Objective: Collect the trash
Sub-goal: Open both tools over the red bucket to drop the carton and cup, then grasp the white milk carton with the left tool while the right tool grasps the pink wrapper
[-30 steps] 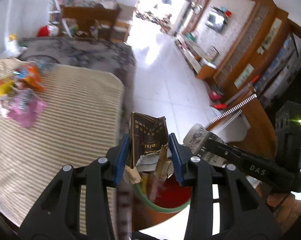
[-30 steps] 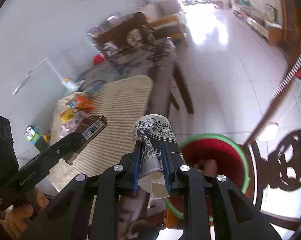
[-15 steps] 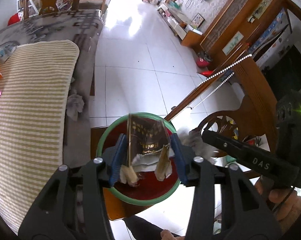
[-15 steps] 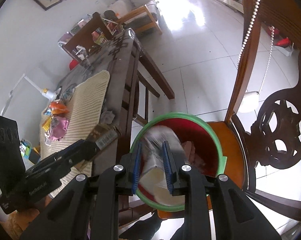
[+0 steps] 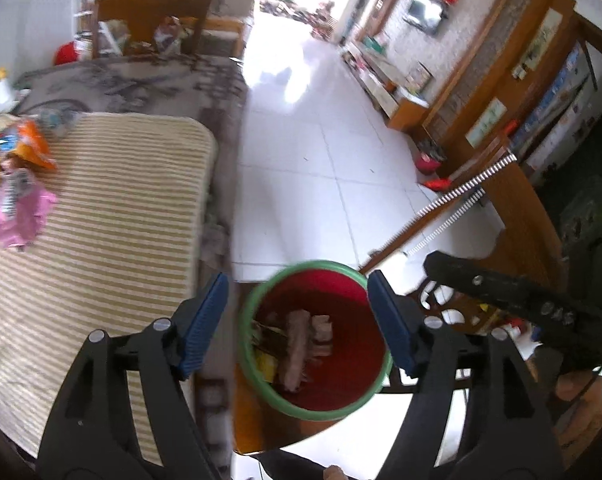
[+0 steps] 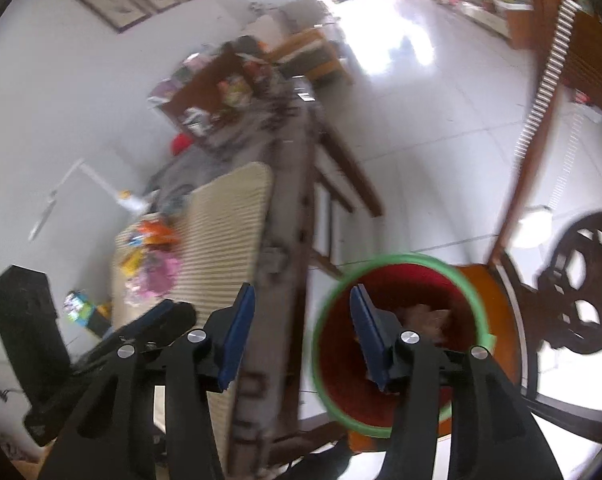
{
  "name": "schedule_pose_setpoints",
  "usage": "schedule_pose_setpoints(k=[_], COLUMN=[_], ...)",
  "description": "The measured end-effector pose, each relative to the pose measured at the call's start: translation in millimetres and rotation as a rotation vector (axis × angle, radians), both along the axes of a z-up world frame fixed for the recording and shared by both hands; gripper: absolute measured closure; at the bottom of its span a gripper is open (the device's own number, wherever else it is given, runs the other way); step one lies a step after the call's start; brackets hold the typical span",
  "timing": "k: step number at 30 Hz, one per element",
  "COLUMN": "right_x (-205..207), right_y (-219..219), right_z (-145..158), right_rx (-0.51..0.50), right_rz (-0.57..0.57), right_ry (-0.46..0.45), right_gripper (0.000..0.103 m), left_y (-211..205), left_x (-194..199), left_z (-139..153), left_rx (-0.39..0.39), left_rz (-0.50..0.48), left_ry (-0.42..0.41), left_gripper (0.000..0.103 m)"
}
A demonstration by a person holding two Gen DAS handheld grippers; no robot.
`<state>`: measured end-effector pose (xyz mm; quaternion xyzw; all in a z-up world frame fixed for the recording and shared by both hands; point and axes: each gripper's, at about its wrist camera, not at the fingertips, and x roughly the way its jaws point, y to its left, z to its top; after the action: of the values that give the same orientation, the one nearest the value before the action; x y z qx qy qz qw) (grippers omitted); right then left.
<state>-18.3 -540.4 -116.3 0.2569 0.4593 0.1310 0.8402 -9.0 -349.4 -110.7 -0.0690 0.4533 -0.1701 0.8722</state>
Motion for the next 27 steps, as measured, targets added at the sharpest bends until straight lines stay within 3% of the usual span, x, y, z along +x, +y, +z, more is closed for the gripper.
schedule_pose_setpoints(k=[5, 10, 14, 16, 18, 22, 24, 27], right_x=[16.1, 30.5, 45.8, 56.5, 72.4, 111.5, 128.6, 148.4], right_y=[62.6, 136.5, 211.8, 248.8, 279.9, 339.3, 357.9, 378.8], right_z=[29.7, 45.9, 53.2, 55.2, 49.2, 3.2, -17.9, -46.0], right_rx=[0.049, 0.167, 0.254, 0.230, 0.183, 0.107, 0.025, 0.004], right_rz=[0.133, 0.255, 0.331, 0.339, 0.291, 0.202, 0.153, 0.120], right_ry=[-0.069, -0.068, -0.054, -0.072, -0.064, 0.068, 0.116, 0.193], right_gripper=[0.048, 0.046, 0.045, 0.038, 0.033, 0.033, 0.033, 0.033], left_y=[56.2, 138.3, 201.2, 234.8, 269.3, 329.4, 357.3, 400.4], left_x=[-6.3, -9.3, -4.3, 1.6, 9.9, 20.0, 28.2, 28.2], left_z=[6.3, 6.0, 1.1, -2.9, -6.0, -15.7, -23.4, -23.2], left_rx=[0.016, 0.012, 0.019, 0.018, 0.038, 0.074, 0.081, 0.068], left_rz=[0.122, 0.262, 0.307, 0.302, 0.279, 0.267, 0.279, 0.302], left_ry=[-0.021, -0.016, -0.015, -0.015, -0.005, -0.029, 0.015, 0.010], left_gripper=[0.034, 0.034, 0.034, 0.034, 0.034, 0.034, 0.034, 0.034])
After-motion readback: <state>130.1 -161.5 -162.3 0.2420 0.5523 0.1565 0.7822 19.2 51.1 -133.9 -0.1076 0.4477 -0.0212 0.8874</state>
